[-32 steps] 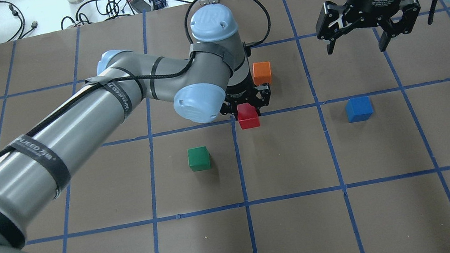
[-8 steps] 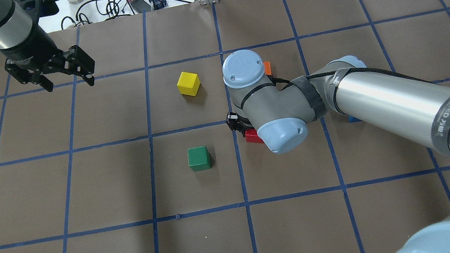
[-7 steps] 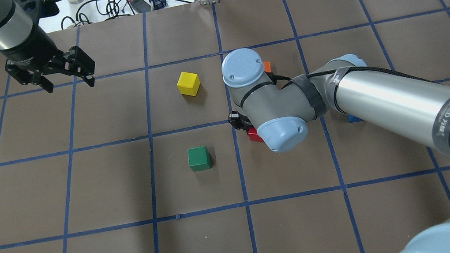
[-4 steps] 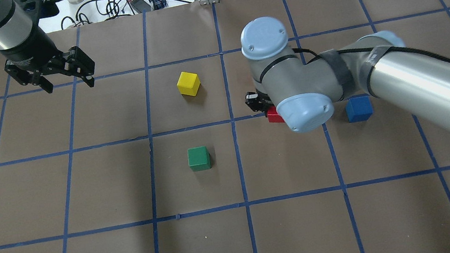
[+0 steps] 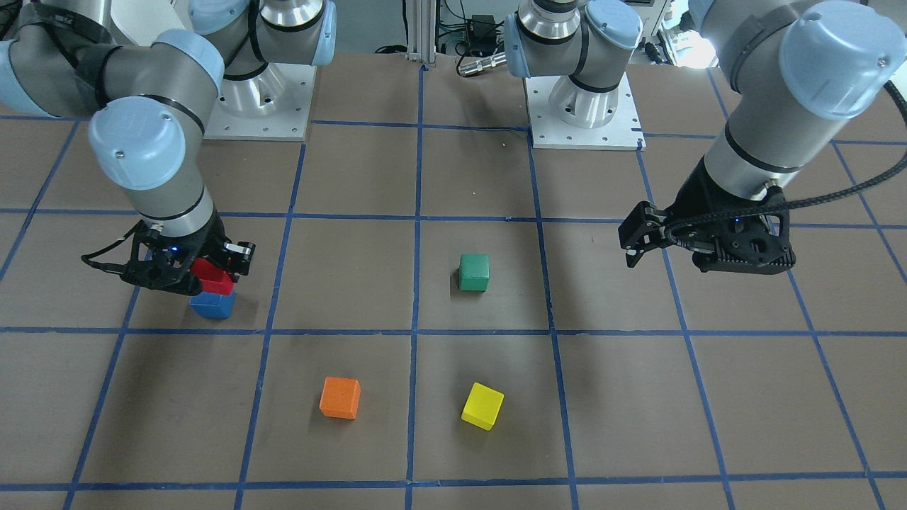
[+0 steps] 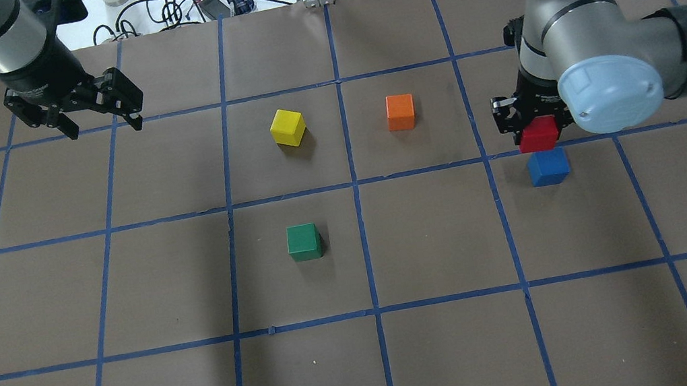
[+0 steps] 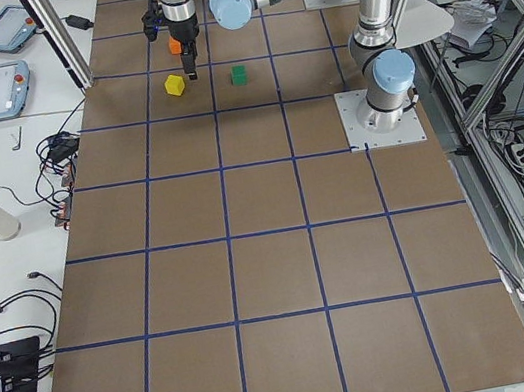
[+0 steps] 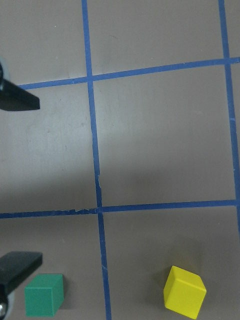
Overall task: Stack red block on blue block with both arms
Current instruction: 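Carry the red cube with the right gripper over the blue cube, then lower the red cube onto the blue cube with the right gripper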
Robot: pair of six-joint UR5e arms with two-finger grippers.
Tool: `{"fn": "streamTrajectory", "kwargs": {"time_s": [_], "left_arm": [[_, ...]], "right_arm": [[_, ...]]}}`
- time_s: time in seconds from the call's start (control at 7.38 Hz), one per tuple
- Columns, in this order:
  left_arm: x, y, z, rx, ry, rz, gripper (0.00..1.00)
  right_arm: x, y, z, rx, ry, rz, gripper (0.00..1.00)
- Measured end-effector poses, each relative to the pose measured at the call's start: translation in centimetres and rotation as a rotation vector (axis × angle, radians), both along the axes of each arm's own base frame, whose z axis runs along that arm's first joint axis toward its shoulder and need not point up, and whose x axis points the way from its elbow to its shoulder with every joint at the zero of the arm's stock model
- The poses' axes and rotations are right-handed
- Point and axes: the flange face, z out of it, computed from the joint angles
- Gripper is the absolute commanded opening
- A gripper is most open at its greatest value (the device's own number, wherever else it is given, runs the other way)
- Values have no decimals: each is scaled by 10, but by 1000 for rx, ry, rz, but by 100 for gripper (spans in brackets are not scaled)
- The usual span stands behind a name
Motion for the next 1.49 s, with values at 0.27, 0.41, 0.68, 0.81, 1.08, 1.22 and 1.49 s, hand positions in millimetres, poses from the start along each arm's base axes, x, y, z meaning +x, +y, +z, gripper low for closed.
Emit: {"fn": "streamTrajectory", "kwargs": {"time_s": [0.27,0.41,0.68,0.81,1.08,1.22,1.49], "left_arm": [[0,0,-1,1,1,0,100],[0,0,-1,1,1,0,100],[0,0,-1,2,2,-1,100],[0,0,-2,3,2,-1,100],[0,-2,-4,6,2,-2,100],[0,-3,-4,7,2,-2,100],[0,-4,-5,8,2,-2,100]], "right_arm": [[-26,7,-19,26,-18,20,15],[-30,10,-27,16,-18,21,15],[-33,10,-37,-11,-16,28,15],[-33,6,-43,-17,-15,42,15],[-33,5,-48,-21,-26,64,15],[-32,5,-50,-20,-32,67,16],[-32,5,-51,-20,-35,72,17]]}}
